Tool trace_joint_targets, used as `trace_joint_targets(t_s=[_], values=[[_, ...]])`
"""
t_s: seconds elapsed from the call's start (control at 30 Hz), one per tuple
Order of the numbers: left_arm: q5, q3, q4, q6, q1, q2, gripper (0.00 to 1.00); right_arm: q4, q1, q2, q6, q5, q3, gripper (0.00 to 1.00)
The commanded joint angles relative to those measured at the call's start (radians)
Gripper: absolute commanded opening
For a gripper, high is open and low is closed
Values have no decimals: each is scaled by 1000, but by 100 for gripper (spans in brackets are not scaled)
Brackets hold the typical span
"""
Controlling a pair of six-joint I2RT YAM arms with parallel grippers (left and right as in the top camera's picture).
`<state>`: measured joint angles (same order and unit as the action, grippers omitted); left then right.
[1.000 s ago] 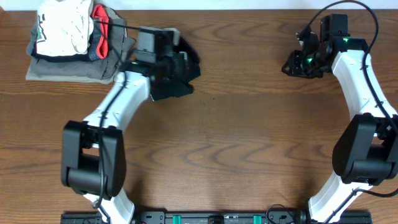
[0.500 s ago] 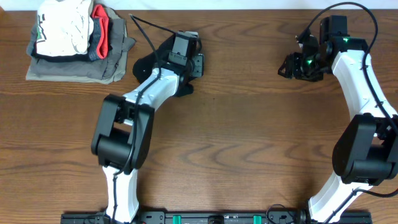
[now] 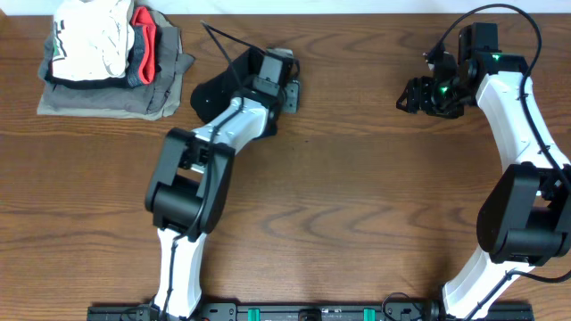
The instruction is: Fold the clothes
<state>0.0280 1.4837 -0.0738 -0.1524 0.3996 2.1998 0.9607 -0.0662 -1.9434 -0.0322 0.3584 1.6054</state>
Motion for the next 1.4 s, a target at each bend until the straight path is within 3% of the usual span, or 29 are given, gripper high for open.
trace_joint_targets(t_s=[0.0, 0.17, 0.5, 0.7, 0.93, 1.03, 1.27, 1.37], values=[[11, 15, -20, 26, 8, 41, 62, 4, -13, 29, 23, -3, 16, 68], [69, 15, -59, 87, 8, 43, 63, 11, -13, 29, 23, -3, 16, 68], [413, 15, -284, 334, 8, 43, 65, 19, -13, 29, 31, -3, 16, 69], [433, 15, -394, 342, 21, 42, 64, 13, -13, 29, 31, -3, 16, 69], [433, 16, -566, 238, 93, -1, 64, -3, -13, 29, 34, -3, 16, 70], [421, 16, -662, 133, 121, -29, 64, -7, -13, 29, 34, -3, 16, 70], [177, 15, -885, -20, 138, -58, 64, -7, -13, 29, 34, -3, 16, 72], [158, 15, -965, -48, 132, -57, 65, -7, -13, 29, 34, -3, 16, 72]])
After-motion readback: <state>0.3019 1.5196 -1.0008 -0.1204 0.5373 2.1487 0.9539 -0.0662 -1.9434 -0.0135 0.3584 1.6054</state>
